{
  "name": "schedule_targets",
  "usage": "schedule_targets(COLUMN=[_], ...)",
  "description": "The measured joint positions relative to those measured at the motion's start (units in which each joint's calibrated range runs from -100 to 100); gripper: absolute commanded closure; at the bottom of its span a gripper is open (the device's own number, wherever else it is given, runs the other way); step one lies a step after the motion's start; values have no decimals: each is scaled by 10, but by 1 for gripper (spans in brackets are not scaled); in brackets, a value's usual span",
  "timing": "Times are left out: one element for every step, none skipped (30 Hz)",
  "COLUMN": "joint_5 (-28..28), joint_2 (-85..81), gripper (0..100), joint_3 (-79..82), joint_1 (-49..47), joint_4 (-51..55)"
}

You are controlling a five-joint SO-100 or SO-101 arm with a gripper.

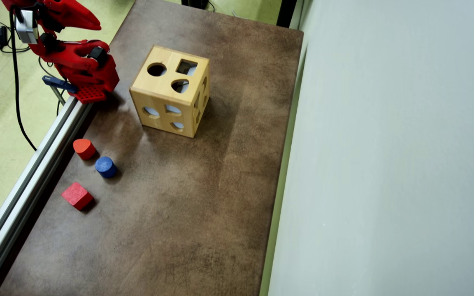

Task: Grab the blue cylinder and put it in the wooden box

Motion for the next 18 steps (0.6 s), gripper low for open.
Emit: schedule_targets(joint_5=[0, 0, 0, 0, 0, 0, 0, 0, 0, 0, 0, 0, 0, 0, 0, 0, 0, 0], joint_2=[0, 0, 0, 0, 0, 1, 8, 22, 41, 61, 83, 107, 125, 143, 158, 174, 185, 197], gripper=[95, 95, 95, 95, 95, 95, 95, 95, 95, 95, 95, 95, 95, 95, 95, 95, 95, 95], joint_3=[0, 0, 0, 0, 0, 1, 2, 2, 4, 4, 4, 4, 4, 4, 3, -3, -8, -16], joint_1=[0, 0, 0, 1, 4, 4, 4, 4, 4, 4, 4, 4, 4, 4, 4, 7, 11, 20], joint_4=[0, 0, 0, 0, 0, 0, 0, 0, 0, 0, 0, 0, 0, 0, 0, 0, 0, 0])
